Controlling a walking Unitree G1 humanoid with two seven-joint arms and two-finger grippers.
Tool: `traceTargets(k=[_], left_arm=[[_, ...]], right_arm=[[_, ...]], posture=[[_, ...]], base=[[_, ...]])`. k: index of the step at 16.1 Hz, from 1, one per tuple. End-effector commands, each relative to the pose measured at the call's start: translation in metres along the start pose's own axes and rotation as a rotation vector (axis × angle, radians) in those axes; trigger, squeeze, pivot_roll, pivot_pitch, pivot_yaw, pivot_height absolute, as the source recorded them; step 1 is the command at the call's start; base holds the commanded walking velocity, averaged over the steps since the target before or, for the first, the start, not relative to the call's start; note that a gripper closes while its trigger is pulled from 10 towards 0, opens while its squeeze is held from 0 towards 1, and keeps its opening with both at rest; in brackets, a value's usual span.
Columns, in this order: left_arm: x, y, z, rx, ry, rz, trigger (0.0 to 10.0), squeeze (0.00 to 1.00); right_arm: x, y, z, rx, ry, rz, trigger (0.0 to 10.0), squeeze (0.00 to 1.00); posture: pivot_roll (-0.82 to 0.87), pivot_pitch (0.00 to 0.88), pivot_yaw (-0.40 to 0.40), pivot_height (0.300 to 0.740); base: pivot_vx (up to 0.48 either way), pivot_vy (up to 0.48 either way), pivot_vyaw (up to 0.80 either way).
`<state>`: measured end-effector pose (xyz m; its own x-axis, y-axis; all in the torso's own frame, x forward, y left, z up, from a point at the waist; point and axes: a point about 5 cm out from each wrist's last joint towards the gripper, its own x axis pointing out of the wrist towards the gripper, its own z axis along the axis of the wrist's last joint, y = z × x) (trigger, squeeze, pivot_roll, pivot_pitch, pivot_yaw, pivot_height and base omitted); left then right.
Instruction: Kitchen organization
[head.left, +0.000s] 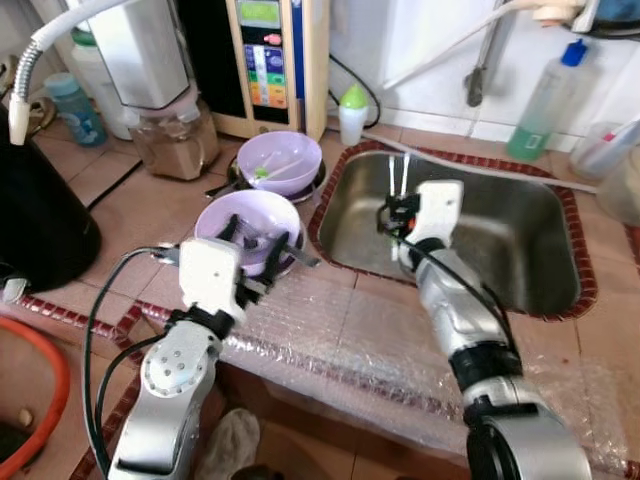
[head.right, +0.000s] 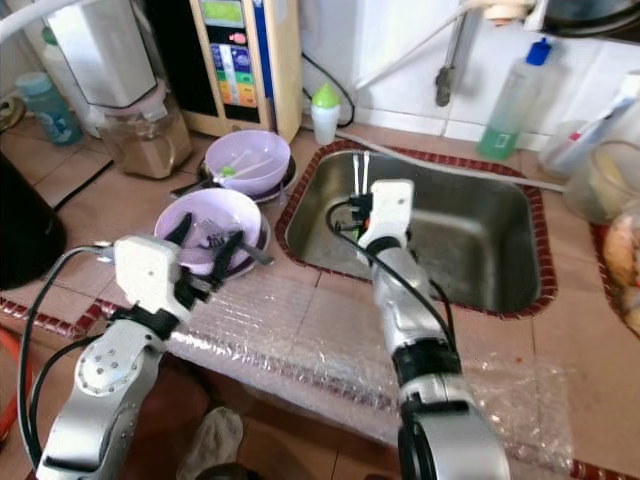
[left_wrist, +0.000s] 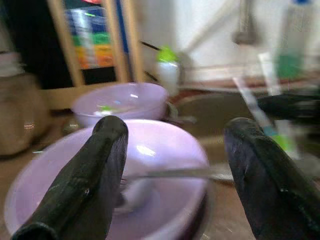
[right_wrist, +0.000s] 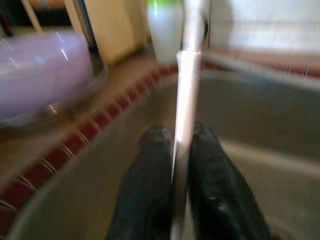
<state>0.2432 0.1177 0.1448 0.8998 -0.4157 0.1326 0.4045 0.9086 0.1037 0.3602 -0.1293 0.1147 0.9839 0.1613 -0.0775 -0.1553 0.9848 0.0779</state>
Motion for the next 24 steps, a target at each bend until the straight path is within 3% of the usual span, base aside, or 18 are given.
traceTargets(k=[1, 5, 12, 15, 17, 19, 22, 24], left_arm=[[0.000, -0.003, 0.004, 0.016, -0.007, -0.034, 10.0, 0.00], [0.000, -0.004, 0.006, 0.062, -0.002, -0.092, 10.0, 0.00], [0.008, -0.010, 0.003, 0.147, -0.014, -0.179, 10.0, 0.00], [0.014, -0.013, 0.006, 0.241, -0.063, -0.228, 10.0, 0.00], [0.018, -0.013, 0.006, 0.266, -0.084, -0.238, 10.0, 0.00], [0.021, -0.011, 0.011, 0.272, -0.119, -0.215, 10.0, 0.00], [0.024, -0.010, 0.019, 0.282, -0.162, -0.214, 10.0, 0.00], [0.020, -0.019, 0.010, 0.307, -0.134, -0.297, 10.0, 0.00]], right_arm=[[0.003, -0.001, 0.004, 0.004, -0.014, -0.016, 10.0, 1.00], [0.007, -0.011, -0.005, 0.025, 0.024, -0.067, 10.0, 1.00], [0.000, -0.023, -0.007, 0.077, -0.017, -0.090, 10.0, 1.00], [-0.019, -0.026, 0.001, 0.110, -0.153, -0.069, 10.0, 1.00], [-0.041, -0.020, 0.007, 0.021, -0.228, -0.012, 10.0, 1.00], [-0.053, -0.016, 0.010, -0.036, -0.256, 0.011, 10.0, 1.00], [-0.060, -0.013, 0.014, 0.030, -0.251, 0.032, 10.0, 1.00], [-0.072, 0.003, 0.013, 0.045, -0.212, 0.203, 10.0, 1.00]], posture=[[0.07, 0.068, 0.040, 0.740], [0.08, 0.051, 0.039, 0.740], [0.05, 0.007, 0.025, 0.740], [0.03, 0.000, 0.017, 0.740], [0.00, 0.000, 0.018, 0.740], [0.00, 0.000, 0.020, 0.740], [-0.02, 0.000, 0.031, 0.740], [-0.02, 0.000, 0.035, 0.740]], base=[[0.000, 0.000, 0.00], [0.000, 0.000, 0.00], [0.000, 0.000, 0.00], [0.000, 0.000, 0.00], [0.000, 0.000, 0.00], [0.000, 0.000, 0.00], [0.000, 0.000, 0.00], [0.000, 0.000, 0.00]])
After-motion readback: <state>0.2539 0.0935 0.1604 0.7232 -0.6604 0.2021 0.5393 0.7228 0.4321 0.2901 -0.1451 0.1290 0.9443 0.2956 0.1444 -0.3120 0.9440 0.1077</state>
